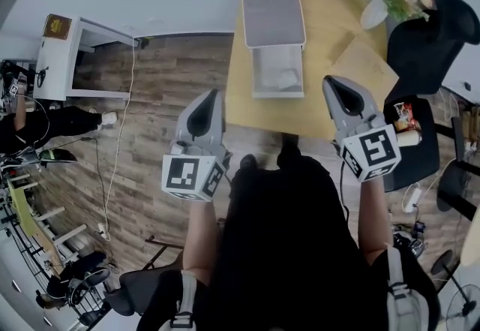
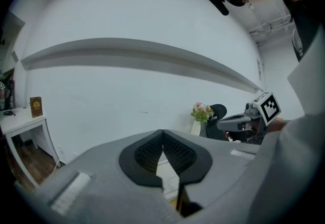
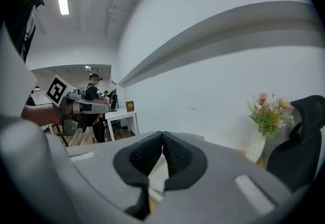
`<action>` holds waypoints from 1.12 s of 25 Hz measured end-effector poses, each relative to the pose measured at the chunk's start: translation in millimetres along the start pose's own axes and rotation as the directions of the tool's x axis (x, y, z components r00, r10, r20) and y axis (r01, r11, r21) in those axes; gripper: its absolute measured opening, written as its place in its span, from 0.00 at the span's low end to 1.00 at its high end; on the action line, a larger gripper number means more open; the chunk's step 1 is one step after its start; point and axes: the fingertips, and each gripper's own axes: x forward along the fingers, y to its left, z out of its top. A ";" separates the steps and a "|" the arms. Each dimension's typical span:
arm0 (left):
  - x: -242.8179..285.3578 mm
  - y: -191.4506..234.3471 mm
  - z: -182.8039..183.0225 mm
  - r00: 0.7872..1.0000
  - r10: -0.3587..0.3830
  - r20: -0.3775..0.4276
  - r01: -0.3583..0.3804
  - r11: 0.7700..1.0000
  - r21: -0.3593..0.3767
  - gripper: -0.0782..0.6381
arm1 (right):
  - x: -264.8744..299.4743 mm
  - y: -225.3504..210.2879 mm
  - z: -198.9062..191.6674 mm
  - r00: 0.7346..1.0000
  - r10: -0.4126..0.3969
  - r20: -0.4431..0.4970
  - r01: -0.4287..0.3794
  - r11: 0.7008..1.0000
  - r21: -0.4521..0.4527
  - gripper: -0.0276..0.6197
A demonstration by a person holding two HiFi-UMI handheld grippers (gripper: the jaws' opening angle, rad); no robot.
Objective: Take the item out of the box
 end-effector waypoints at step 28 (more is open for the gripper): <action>19.2 4.7 -40.9 0.998 0.010 -0.060 -0.015 0.996 -0.093 0.12 | 65.4 -6.9 -82.8 0.943 0.060 -0.326 -0.080 0.996 -0.048 0.05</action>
